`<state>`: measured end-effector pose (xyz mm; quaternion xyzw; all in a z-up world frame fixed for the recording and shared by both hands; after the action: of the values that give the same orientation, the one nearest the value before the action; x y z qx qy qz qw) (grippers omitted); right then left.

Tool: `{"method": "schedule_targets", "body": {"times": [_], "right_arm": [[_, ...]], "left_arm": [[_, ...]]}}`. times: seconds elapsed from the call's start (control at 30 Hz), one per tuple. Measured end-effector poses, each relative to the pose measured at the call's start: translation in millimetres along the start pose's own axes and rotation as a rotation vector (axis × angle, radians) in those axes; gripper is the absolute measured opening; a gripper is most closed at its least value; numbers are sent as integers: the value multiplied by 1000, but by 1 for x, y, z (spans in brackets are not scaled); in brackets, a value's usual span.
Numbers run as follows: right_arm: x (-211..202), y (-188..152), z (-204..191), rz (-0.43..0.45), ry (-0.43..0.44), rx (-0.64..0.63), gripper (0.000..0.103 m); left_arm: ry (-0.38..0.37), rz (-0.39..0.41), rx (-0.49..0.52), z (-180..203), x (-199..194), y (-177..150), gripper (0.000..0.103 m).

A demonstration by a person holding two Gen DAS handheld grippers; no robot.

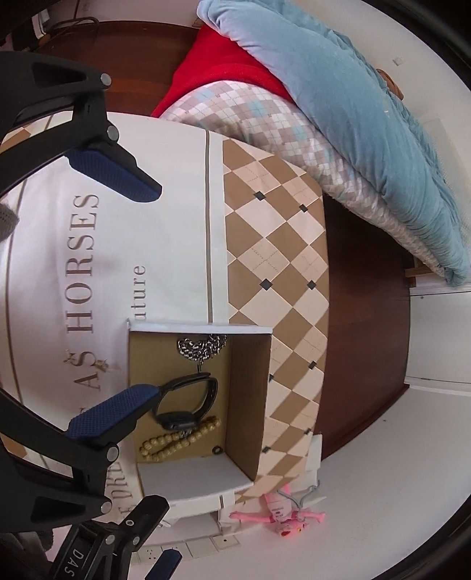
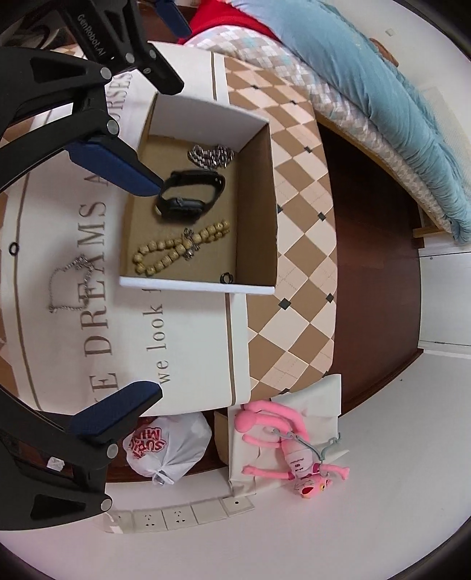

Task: Organize jewelry
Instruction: 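Grasp the thin silver chain with the right tool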

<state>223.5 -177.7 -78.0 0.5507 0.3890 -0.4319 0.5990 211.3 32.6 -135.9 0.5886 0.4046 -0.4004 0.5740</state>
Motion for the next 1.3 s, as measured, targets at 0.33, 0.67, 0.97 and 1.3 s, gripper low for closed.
{"method": "schedule_targets", "body": {"times": [0.33,0.67,0.97,1.3], "right_arm": [[-69,-17,-9,115,27,7,103],[-107,-48,-3,163,111,55,103],[-11,-86,35,22,159,152,96],[63,-95,1,-11,100,30,40]], "left_arm": [[-29,132,-13,-8,-72,-13,103],[59,208,-80,-24,-97,-38,103],[116,44,-69,-19,-2,-81,103],[122,-77,-118,-40,44,-113,103]]}}
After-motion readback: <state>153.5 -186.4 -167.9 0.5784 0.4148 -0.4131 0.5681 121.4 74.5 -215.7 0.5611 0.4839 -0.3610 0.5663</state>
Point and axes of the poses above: each gripper's, at about its wrist camera, not at the fingertips, and x roughly the way its jaws point, z to its right, y to its top, the point moved 4 cm from there along x, roughly the way its jaws point, and after that the axes turned 5 degrees about -z, right-handed, at the moved point
